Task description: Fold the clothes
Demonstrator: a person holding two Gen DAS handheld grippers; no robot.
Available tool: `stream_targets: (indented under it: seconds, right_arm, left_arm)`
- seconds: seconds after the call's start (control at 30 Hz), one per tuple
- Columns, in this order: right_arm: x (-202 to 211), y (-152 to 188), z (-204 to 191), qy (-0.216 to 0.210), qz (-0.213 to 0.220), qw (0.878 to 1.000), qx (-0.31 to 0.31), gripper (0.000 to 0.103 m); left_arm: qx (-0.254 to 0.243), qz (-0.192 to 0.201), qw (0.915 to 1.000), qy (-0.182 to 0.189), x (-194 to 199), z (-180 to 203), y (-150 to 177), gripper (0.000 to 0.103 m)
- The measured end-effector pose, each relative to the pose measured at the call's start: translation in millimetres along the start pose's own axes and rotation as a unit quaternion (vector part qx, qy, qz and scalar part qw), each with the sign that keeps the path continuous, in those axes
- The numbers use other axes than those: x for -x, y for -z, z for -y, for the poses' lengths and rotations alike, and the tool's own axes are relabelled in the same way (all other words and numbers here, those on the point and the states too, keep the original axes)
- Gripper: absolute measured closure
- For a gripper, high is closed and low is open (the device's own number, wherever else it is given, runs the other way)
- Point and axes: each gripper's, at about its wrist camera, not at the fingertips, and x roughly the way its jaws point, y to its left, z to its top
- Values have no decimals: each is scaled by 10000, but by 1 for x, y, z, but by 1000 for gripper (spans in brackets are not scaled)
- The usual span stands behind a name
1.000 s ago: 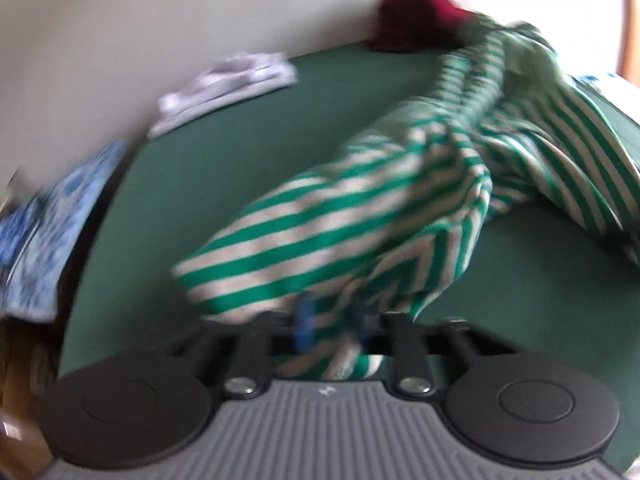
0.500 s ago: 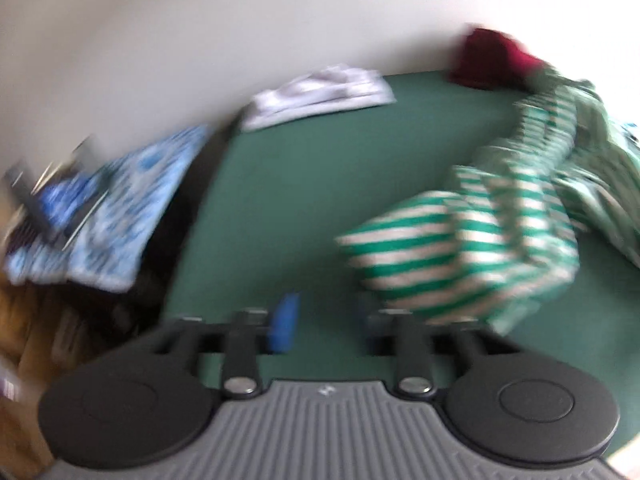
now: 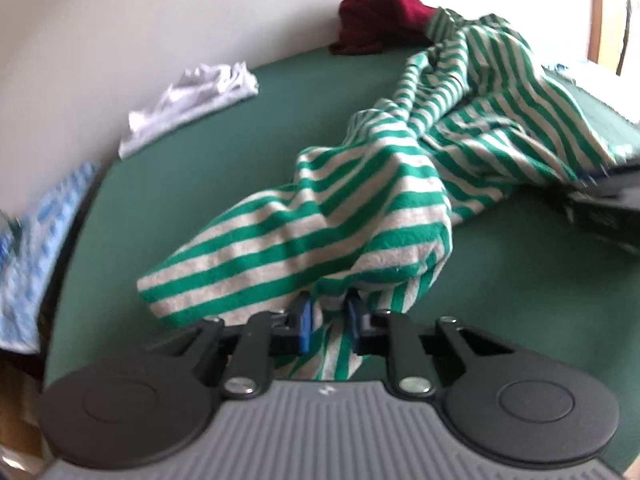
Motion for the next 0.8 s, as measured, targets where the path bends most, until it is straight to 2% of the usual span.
stream_targets:
  seconds: [0.23, 0.37, 0.43, 0.5, 0.53, 0.63, 0.73, 0.8]
  right_arm:
    - [19, 13, 11, -240, -226, 9988, -364, 94]
    - [31, 24, 0, -317, -276, 9990, -162, 96]
    - [37, 30, -7, -334, -297, 9990, -12, 96]
    - [43, 33, -8, -493, -401, 9980, -7, 96]
    - [46, 35, -8, -574, -455, 9973, -16, 103]
    - [56, 43, -9, -805, -599, 9949, -133, 103]
    - [61, 41, 2, -791, -428, 9949, -460, 101]
    - [62, 34, 8, -773, -219, 9945, -671, 87]
  left_arm:
    - [245, -118, 9996, 105, 4, -6, 3, 90]
    - [407, -171, 9989, 177, 8, -11, 8, 90]
    - [482, -203, 9984, 212, 11, -14, 11, 94]
    - [554, -239, 9979, 236, 16, -18, 17, 95]
    - [591, -254, 9976, 273, 19, -21, 20, 95]
    - [559, -272, 9978, 247, 30, -30, 33, 95]
    - [503, -273, 9980, 279, 38, -35, 40, 93]
    - [353, -203, 9989, 242, 41, -32, 40, 93]
